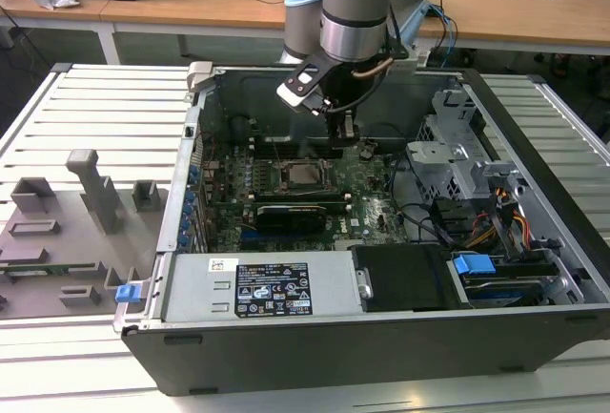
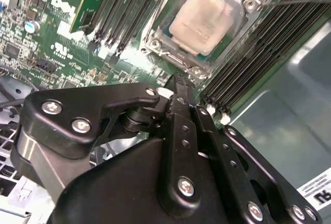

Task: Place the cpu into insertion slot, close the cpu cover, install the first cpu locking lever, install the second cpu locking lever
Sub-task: 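Close the cpu cover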

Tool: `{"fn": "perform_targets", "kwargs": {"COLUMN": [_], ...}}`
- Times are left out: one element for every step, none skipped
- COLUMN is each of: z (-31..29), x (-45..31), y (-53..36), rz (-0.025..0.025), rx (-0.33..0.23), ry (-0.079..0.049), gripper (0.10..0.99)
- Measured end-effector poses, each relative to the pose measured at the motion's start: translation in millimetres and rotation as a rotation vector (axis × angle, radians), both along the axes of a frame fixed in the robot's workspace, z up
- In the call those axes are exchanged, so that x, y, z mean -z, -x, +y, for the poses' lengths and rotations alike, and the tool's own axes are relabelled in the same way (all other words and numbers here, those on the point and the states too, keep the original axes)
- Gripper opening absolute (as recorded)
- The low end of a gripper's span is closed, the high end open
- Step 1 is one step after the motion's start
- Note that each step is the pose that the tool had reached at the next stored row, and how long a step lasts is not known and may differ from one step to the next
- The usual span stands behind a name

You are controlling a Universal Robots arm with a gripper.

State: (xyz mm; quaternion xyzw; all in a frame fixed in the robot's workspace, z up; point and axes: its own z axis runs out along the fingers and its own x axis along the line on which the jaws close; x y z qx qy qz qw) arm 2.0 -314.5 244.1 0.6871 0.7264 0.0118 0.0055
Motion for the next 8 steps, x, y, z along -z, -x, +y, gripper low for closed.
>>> {"fn": "perform_targets", "kwargs": {"z": [0.0,0.0,0.0,0.1,0.0,0.0,0.1,0.0], "x": [0.0,0.1,0.1,0.2,0.1,0.2,0.2,0.2], "y": [3.4,6.3,8.1,9.5,12.0,14.9,16.1,17.6], "rz": [0.0,0.0,0.0,-0.0001,0.0,0.0,0.0,0.0], "rx": [0.0,0.0,0.0,0.0,0.0,0.0,0.0,0.0], "ry": [0.0,0.0,0.0,0.0,0.0,0.0,0.0,0.0], "gripper": [0.106,0.106,0.106,0.106,0.106,0.106,0.106,0.106]}}
